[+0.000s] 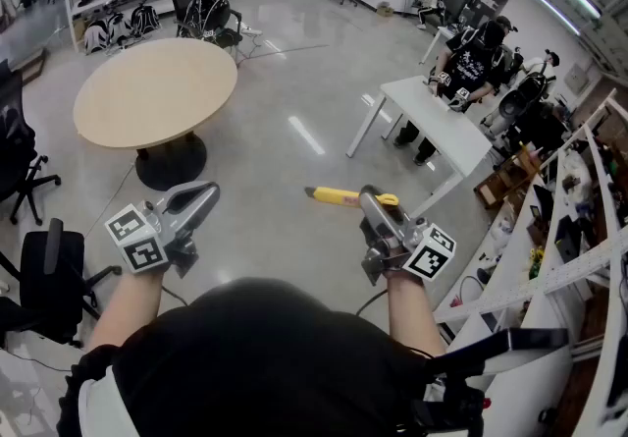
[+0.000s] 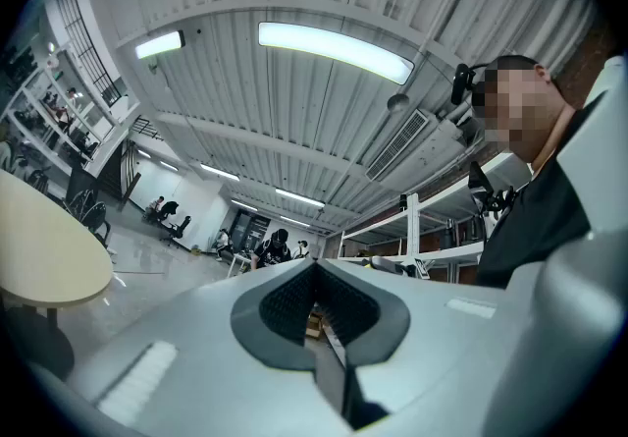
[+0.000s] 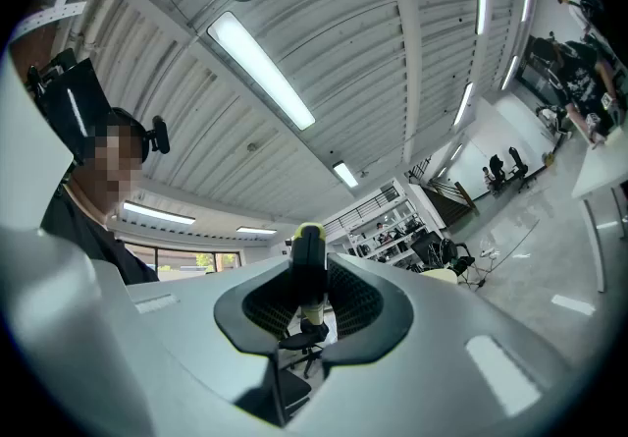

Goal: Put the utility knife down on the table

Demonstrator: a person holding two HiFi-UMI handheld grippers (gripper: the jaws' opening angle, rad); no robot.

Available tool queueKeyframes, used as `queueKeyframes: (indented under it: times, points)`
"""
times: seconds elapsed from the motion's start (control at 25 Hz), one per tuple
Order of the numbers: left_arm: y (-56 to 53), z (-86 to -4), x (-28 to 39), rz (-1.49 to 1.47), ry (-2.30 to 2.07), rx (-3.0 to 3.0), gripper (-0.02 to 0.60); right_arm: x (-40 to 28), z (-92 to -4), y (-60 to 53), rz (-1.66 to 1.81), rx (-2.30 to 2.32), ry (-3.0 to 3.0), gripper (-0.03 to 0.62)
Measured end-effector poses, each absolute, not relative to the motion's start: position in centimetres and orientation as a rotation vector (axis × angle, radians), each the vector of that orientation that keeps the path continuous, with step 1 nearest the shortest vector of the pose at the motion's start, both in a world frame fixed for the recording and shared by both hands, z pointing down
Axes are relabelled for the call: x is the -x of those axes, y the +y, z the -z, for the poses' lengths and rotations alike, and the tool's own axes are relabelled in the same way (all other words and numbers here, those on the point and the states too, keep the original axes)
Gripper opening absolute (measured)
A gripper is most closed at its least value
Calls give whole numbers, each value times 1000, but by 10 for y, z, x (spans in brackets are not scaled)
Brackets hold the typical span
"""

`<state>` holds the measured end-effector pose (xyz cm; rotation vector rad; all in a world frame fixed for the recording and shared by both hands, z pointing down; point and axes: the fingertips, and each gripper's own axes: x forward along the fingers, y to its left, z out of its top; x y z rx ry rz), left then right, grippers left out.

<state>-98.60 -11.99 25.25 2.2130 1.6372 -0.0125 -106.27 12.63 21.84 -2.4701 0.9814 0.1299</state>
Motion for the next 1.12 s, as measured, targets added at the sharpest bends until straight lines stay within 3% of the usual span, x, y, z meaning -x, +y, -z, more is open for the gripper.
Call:
queueKeyframes:
  times: [1.12]
  points:
    - [-34, -254, 1015, -4, 1698, -2190, 0, 1095, -230, 204, -117, 2434, 972, 86]
